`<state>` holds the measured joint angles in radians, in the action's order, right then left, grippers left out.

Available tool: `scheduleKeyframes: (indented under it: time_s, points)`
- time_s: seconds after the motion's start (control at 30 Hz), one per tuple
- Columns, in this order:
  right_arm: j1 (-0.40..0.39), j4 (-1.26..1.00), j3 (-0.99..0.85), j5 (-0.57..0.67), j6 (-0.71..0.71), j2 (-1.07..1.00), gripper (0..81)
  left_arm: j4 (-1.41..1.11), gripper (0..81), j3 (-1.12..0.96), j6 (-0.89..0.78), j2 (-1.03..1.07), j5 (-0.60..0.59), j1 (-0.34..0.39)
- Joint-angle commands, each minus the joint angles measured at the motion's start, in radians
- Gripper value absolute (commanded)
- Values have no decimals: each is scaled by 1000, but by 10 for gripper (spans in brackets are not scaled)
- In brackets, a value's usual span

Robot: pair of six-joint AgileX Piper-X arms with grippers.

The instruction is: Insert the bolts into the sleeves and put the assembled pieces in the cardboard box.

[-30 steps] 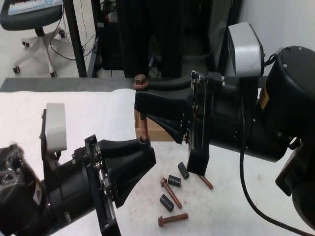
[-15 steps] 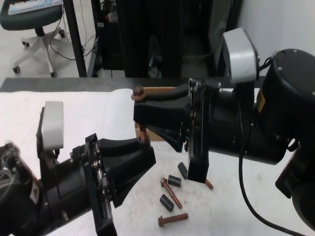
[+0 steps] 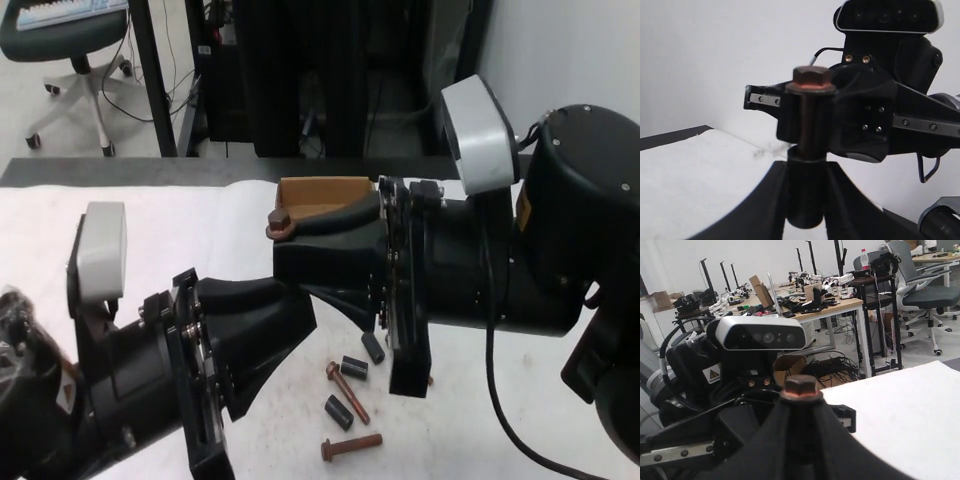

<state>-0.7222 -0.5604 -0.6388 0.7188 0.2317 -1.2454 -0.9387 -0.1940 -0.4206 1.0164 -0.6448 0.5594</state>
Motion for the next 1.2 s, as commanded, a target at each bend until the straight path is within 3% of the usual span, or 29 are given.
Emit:
scheduleKeyframes:
  time_s: [0.0, 0.2, 0.47, 0.7, 0.8, 0.9, 0.93, 1.17]
  points:
    - [6, -3, -3, 21, -9, 1, 108, -23, 3, -7, -7, -4, -11, -2]
    - [6, -3, -3, 2, -2, 1, 474, -23, 3, -7, -7, -4, -32, -2]
    - [6, -5, -3, -12, 0, 1, 477, -23, 3, -7, -7, -4, -75, -2]
    - [40, -138, -6, -147, 63, 1, 477, -8, 3, -7, -7, -4, -130, -2]
    - [82, -269, -6, -167, 103, 1, 400, 16, 3, -7, -7, -4, -146, -2]
    - [127, -304, -6, -167, 127, 1, 146, 31, 3, -7, -7, -4, -146, -2]
    - [142, -299, -6, -167, 136, 1, 28, 31, 3, -7, -7, -4, -146, -2]
    - [203, -180, -6, -159, 143, 1, 8, 105, 3, -10, -1, -4, -107, -2]
